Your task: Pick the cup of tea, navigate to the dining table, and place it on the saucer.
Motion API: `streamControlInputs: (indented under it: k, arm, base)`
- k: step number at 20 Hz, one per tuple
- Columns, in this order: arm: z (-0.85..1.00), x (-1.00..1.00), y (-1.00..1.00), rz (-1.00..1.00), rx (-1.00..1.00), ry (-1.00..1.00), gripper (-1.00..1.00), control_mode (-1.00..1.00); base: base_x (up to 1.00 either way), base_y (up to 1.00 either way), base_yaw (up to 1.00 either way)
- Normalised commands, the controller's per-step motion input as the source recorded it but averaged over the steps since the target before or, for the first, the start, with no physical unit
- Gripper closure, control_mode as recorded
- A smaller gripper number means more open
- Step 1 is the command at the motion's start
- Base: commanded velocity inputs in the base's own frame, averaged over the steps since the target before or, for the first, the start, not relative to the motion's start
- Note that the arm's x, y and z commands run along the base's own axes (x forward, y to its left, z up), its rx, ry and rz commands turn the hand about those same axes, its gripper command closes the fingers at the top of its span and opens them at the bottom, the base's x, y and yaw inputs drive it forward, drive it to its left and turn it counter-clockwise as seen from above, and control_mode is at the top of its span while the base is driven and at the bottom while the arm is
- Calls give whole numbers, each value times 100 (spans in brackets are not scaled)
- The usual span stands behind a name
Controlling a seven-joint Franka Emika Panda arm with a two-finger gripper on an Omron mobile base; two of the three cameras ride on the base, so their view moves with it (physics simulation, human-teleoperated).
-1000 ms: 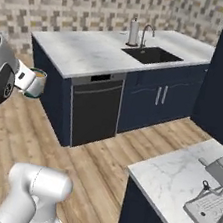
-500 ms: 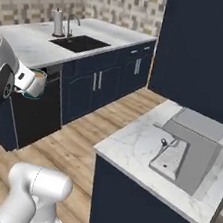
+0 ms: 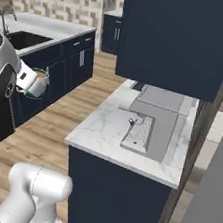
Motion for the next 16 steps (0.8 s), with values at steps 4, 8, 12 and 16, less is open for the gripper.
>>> streamControlInputs:
  k: [4, 8, 12, 16]
  arm:
    - [0, 0, 0, 0, 0, 0, 100, 100]
    - [0, 0, 0, 0, 0, 0, 100, 100]
    - [0, 0, 0, 0, 0, 0, 100, 100]
    - [0, 0, 0, 0, 0, 0, 100, 100]
  base:
    - [23, 54, -31]
    - [27, 65, -25]
    - [23, 76, -16]
    - [22, 89, -10]
